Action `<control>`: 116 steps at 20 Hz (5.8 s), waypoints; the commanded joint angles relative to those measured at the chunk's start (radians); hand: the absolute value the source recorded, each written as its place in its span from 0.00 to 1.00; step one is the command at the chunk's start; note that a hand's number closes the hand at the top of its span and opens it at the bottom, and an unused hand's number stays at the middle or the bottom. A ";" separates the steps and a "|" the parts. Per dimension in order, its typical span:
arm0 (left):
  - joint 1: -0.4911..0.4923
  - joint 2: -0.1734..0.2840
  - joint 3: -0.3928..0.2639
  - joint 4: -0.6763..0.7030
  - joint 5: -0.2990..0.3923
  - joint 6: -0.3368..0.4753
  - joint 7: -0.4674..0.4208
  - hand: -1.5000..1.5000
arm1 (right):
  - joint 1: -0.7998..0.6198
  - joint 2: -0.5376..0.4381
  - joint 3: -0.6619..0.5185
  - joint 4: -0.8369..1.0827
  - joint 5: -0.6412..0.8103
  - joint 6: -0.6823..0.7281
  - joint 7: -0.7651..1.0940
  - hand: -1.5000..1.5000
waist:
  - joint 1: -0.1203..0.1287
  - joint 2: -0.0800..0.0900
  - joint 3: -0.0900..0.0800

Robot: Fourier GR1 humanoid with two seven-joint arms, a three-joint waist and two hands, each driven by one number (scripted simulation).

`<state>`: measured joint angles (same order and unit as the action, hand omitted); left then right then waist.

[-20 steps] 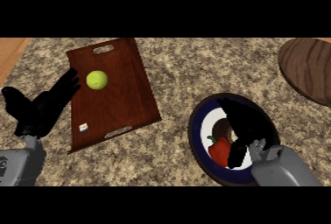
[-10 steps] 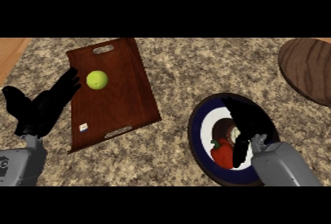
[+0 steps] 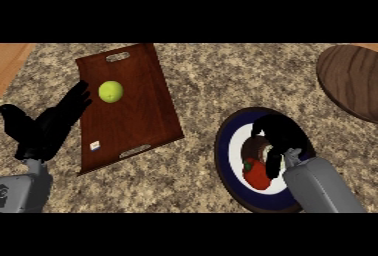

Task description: Pick the cupcake from the plate and place it in the bowl

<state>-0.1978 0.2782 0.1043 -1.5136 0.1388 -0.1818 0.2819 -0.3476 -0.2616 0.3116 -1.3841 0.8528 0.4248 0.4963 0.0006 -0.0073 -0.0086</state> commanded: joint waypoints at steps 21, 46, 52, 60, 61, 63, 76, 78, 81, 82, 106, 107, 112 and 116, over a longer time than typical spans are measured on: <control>0.038 -0.012 0.070 -0.028 -0.014 0.015 0.011 0.50 | 0.216 -0.431 -0.477 0.034 -0.099 -0.047 -0.470 1.00 | -0.103 0.012 0.020; -0.024 -0.024 0.038 0.007 -0.010 -0.032 0.022 0.50 | 0.050 -1.134 -0.841 0.794 -0.289 0.110 -1.310 1.00 | 0.024 0.011 0.009; -0.088 -0.012 0.050 0.048 -0.003 -0.041 0.032 0.50 | -0.078 -1.045 -0.780 0.709 -0.352 0.182 -1.141 1.00 | 0.019 0.012 0.008; -0.090 -0.032 0.032 0.067 -0.043 -0.023 0.007 0.50 | -0.322 -0.918 -0.696 0.602 -0.380 0.164 -0.865 1.00 | 0.022 0.012 0.008; -0.052 -0.045 0.016 0.056 -0.058 -0.027 -0.022 0.50 | -0.341 -0.928 -0.694 0.654 -0.368 0.147 -0.904 1.00 | 0.024 0.013 0.008; 0.001 -0.040 0.017 0.004 -0.053 -0.034 -0.018 0.50 | -0.383 -0.883 -0.668 0.644 -0.356 0.130 -0.860 1.00 | 0.028 0.011 0.008; -0.056 -0.038 0.027 0.053 -0.039 -0.055 -0.027 0.50 | -0.670 -0.690 -0.570 0.976 -0.184 -0.117 -0.767 1.00 | 0.057 0.026 0.010; -0.077 -0.078 -0.011 0.048 -0.070 -0.017 -0.011 0.50 | -0.649 -0.651 -0.575 1.026 -0.177 -0.180 -0.802 1.00 | 0.064 0.033 0.012; -0.077 -0.057 -0.008 0.011 -0.053 -0.042 0.014 0.50 | -0.676 -0.635 -0.584 1.089 -0.180 -0.165 -0.813 1.00 | 0.082 0.036 0.013; -0.107 -0.069 -0.006 0.034 -0.047 -0.034 0.017 0.50 | -0.679 -0.627 -0.586 1.099 -0.182 -0.167 -0.839 1.00 | 0.079 0.040 0.014; -0.097 -0.062 -0.011 0.020 -0.047 -0.055 0.008 0.50 | -0.717 -0.555 -0.820 1.234 -0.380 -0.299 -0.824 0.00 | 0.107 0.056 0.017; -0.086 -0.055 -0.003 0.026 -0.055 -0.054 -0.020 0.50 | -0.708 -0.545 -0.830 1.233 -0.388 -0.326 -0.836 0.00 | 0.104 0.055 0.016; -0.107 -0.062 0.008 0.046 -0.052 -0.036 0.000 0.50 | -0.665 -0.634 -0.883 1.231 -0.429 -0.355 -0.873 0.00 | 0.078 0.057 0.018; -0.102 -0.062 0.008 0.028 -0.058 -0.023 0.014 0.50 | -0.592 -0.721 -0.905 1.242 -0.444 -0.296 -0.931 0.00 | 0.060 0.050 0.019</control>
<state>-0.2971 0.2124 0.1019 -1.4926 0.0869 -0.2190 0.2912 -0.9929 -0.9186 -0.5673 -0.1453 0.4290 0.0980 -0.3798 0.0816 0.0466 0.0098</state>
